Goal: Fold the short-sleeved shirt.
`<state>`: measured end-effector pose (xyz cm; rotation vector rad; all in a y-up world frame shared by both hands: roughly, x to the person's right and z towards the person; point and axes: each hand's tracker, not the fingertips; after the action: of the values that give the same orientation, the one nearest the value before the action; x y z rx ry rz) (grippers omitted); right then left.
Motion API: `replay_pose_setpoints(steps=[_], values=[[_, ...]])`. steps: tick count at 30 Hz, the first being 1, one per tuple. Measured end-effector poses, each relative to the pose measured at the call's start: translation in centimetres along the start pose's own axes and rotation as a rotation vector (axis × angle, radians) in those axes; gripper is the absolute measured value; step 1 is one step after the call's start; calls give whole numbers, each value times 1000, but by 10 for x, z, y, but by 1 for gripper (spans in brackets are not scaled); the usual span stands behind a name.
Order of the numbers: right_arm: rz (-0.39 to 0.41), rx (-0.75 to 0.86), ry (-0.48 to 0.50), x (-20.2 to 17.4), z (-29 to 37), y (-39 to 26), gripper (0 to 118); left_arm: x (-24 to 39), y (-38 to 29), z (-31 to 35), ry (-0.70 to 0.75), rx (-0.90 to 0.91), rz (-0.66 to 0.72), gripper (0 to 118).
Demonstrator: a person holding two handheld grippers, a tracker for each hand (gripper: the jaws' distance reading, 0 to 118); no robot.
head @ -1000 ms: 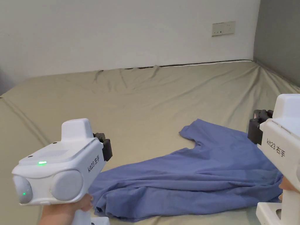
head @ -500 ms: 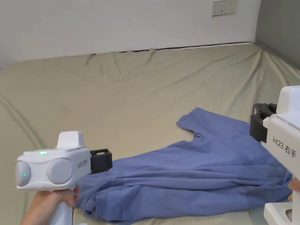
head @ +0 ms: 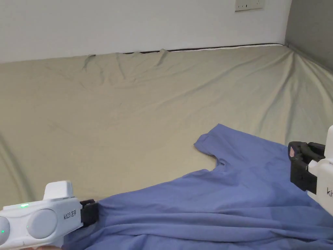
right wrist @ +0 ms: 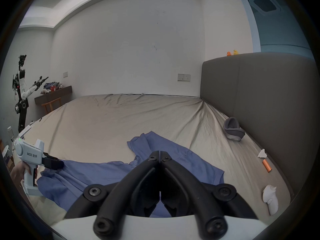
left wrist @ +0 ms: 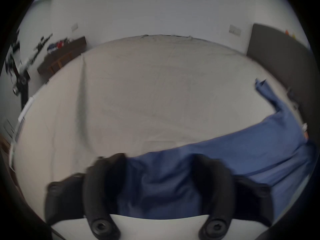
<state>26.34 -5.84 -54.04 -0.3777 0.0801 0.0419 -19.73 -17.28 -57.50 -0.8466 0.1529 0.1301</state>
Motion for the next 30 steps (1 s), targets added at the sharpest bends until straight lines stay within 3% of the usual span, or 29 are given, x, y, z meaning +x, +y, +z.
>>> replay_pose_setpoints(steps=[1,4,7,9,10,11,13,14,15,16,18,20,23,30], values=[[-11,-1,3,1,1,0,0,2,2,2,-24,9,10,0],[-49,5,8,8,5,0,0,5,8,-11,-148,-60,121,0],[-62,-5,-1,18,13,6,0,16,11,-9,-78,-45,-13,0],[-61,-11,-19,29,18,15,1,19,10,-12,-72,-55,-8,0],[-69,-14,-24,35,20,19,17,17,11,-12,-71,-58,1,0],[-77,-30,-33,43,20,24,43,17,10,-12,-69,-60,26,0],[-82,-132,-33,58,19,30,114,21,7,-11,-69,-60,30,0],[-64,-137,-18,68,21,32,118,24,8,-7,-64,-56,13,0],[-2,-24,-66,84,26,38,117,28,7,-6,-56,-55,2,0],[-88,-186,-25,96,24,30,117,32,6,-6,-44,-54,-12,0],[-55,-225,-86,123,26,29,117,40,8,-2,-12,-54,-81,0],[-32,-261,-137,126,29,19,117,49,6,0,10,-53,-111,0],[33,-301,-216,146,36,-4,117,51,6,1,22,-46,-135,0],[211,-495,-227,166,28,-73,117,48,7,0,24,-39,-132,0]])
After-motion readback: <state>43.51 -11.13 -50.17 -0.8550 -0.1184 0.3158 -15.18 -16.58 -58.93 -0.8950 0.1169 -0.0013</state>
